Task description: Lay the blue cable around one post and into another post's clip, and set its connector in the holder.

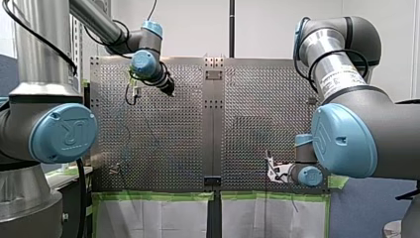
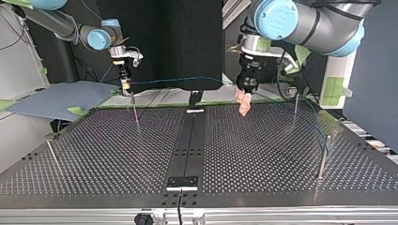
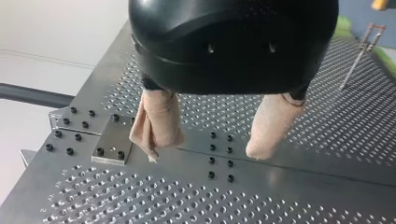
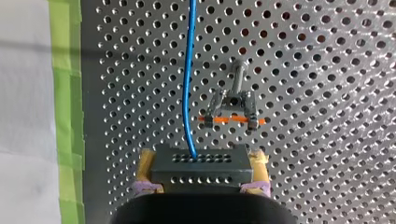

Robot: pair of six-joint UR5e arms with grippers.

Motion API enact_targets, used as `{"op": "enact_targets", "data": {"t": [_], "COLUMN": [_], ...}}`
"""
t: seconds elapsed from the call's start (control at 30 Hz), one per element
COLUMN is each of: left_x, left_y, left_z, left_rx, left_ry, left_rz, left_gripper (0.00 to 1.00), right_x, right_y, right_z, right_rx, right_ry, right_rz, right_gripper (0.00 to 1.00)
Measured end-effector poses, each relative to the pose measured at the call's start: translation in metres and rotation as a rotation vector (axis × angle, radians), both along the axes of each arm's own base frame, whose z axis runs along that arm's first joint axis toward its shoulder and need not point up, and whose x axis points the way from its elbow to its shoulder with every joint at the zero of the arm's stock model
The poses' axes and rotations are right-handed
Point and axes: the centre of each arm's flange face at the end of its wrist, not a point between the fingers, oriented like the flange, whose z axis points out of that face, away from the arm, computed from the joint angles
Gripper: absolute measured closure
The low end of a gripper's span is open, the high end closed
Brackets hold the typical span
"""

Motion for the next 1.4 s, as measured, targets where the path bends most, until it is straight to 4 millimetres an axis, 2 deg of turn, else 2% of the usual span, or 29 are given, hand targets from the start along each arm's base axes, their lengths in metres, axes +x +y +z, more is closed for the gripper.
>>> {"op": "enact_targets", "data": {"t": [0.1,0.43,0.67,0.83,1.2,1.4], "left_x": [0.001,-0.021,-0.033,-0.034,-0.035,-0.039], "left_y": [-0.01,-0.039,-0.063,-0.095,-0.168,-0.209], "left_z": [-0.009,-0.079,-0.113,-0.123,-0.128,-0.131], "left_rx": [-0.022,-0.051,-0.046,-0.1,-0.206,-0.279], "left_ry": [0.001,0.076,0.085,0.072,0.024,-0.005], "left_rz": [0.004,0.017,0.01,-0.062,-0.244,-0.309], "left_gripper": [0.0,0.0,0.0,0.0,0.0,0.0], "right_x": [-0.001,-0.003,-0.003,-0.003,-0.003,-0.011], "right_y": [-0.001,-0.001,-0.003,-0.003,-0.003,-0.004], "right_z": [0.0,0.0,0.001,0.001,0.001,-0.001], "right_rx": [0.0,0.002,-0.006,-0.009,-0.005,0.002], "right_ry": [0.001,-0.002,-0.013,-0.013,-0.007,0.014], "right_rz": [-0.006,-0.015,-0.017,-0.016,-0.016,-0.033], "right_gripper": [1.0,1.0,1.0,1.0,1.0,1.0]}}
